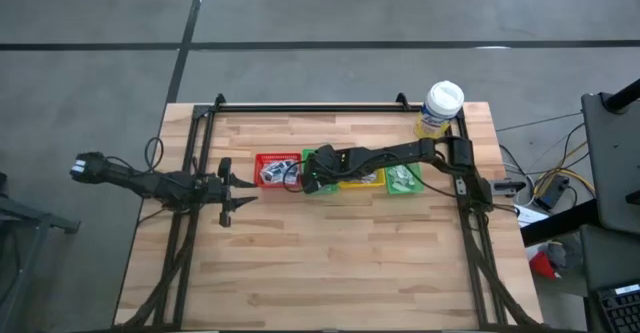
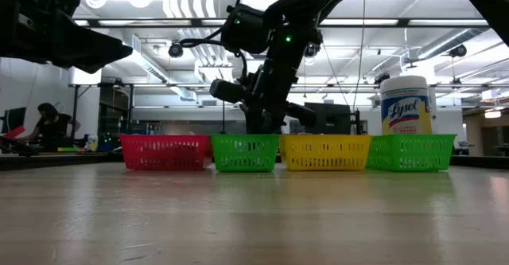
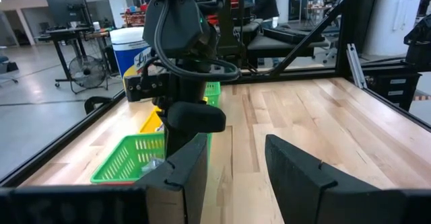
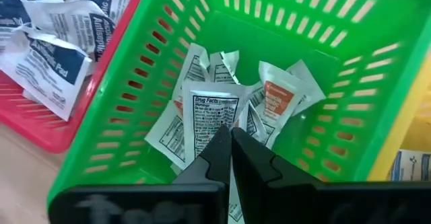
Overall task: Pick & Place First Aid Supplies
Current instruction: Put the ointment pack into the left green basket, then return to Home Position
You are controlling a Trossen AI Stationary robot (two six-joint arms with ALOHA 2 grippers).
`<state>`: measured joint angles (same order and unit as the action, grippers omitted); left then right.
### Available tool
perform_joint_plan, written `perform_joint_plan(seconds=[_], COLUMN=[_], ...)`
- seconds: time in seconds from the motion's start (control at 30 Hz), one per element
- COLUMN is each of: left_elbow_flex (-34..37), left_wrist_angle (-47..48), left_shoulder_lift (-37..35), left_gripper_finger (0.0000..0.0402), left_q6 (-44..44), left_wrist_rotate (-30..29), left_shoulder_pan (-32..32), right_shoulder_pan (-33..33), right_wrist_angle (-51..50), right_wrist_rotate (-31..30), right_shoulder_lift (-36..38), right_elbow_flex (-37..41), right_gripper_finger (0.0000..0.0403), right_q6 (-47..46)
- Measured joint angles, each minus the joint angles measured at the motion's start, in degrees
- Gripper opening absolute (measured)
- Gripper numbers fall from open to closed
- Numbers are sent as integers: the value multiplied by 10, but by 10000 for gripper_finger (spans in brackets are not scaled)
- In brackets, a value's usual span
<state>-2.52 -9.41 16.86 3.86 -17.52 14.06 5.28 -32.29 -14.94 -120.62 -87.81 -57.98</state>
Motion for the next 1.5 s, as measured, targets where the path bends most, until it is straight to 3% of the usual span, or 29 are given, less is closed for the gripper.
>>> perform_joint_plan(seconds=[0.23,0.6,0.83,1.17,1.5], left_elbow_flex=[0,0,0,0,0], left_wrist_angle=[0,0,0,1,11], left_shoulder_lift=[0,0,-1,-3,-2], left_gripper_finger=[151,151,151,151,151], left_q6=[2,2,6,4,-66], left_wrist_rotate=[0,0,-1,-6,-6], left_shoulder_pan=[0,0,0,0,0], right_shoulder_pan=[2,6,8,-31,-87], right_wrist_angle=[1,18,11,10,-12], right_wrist_rotate=[0,11,12,10,-62], right_shoulder_lift=[-1,1,36,122,208], right_elbow_flex=[0,0,-19,-28,32], right_gripper_finger=[13,83,102,88,67], right_q6=[57,87,149,340,430])
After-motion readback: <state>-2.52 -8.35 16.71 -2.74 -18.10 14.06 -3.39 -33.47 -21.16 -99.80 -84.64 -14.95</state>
